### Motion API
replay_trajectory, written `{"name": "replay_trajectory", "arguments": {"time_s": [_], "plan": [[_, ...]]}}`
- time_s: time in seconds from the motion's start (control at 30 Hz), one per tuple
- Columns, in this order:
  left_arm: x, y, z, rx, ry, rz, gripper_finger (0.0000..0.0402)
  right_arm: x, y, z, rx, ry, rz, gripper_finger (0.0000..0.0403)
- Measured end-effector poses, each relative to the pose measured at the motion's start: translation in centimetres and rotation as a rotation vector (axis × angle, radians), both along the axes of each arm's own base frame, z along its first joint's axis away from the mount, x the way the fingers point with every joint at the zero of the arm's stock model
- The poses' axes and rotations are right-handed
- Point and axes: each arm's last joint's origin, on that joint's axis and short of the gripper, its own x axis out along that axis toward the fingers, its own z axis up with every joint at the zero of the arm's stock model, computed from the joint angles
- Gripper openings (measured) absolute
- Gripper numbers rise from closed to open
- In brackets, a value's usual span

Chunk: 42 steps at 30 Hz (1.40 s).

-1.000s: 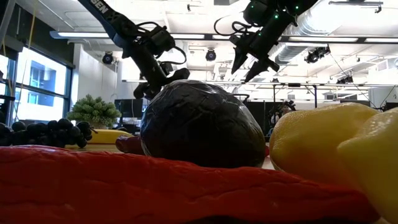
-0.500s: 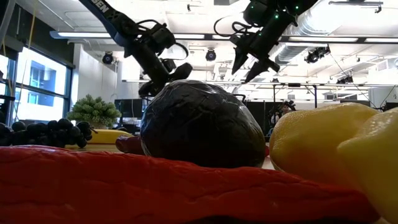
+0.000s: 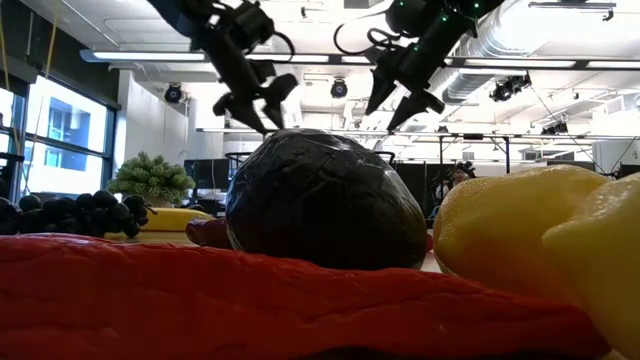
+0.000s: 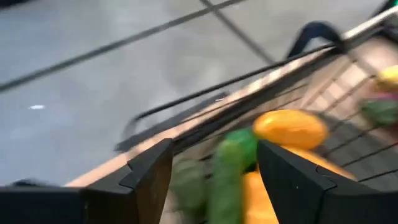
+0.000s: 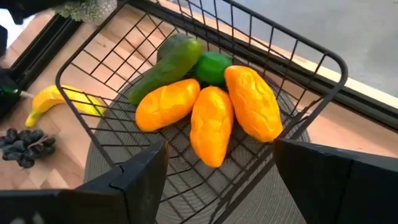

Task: Build produce basket
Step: Put the green cucumber into the black wire basket

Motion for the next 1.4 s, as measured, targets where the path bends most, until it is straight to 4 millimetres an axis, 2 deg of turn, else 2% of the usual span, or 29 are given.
{"name": "replay_trajectory", "arguments": {"time_s": [0.17, 0.4, 0.63, 1.0, 1.4], "plan": [[-2.0, -1.2, 0.7, 0.007, 0.165, 0.094, 0.0216, 0.1, 0.2, 0.0, 0.0, 0.0, 0.007, 0.0271], [-3.3, -2.3, -0.4, -0.118, 0.317, 0.146, 0.0216, 0.1, 0.2, 0.0, -0.001, 0.0, 0.007, 0.0271], [-2.8, -2.7, -1.0, -0.135, 0.336, 0.138, 0.0216, 0.1, 0.2, 0.0, -0.004, 0.002, 0.01, 0.0271], [-1.1, -2.9, -3.5, -0.207, 0.388, 0.115, 0.0216, 0.1, 0.2, 0.0, -0.016, 0.009, 0.024, 0.0271], [-0.3, -3.8, -3.7, -0.235, 0.359, 0.073, 0.0216, 0.1, 0.2, 0.0, -0.021, 0.013, 0.031, 0.0271]]}}
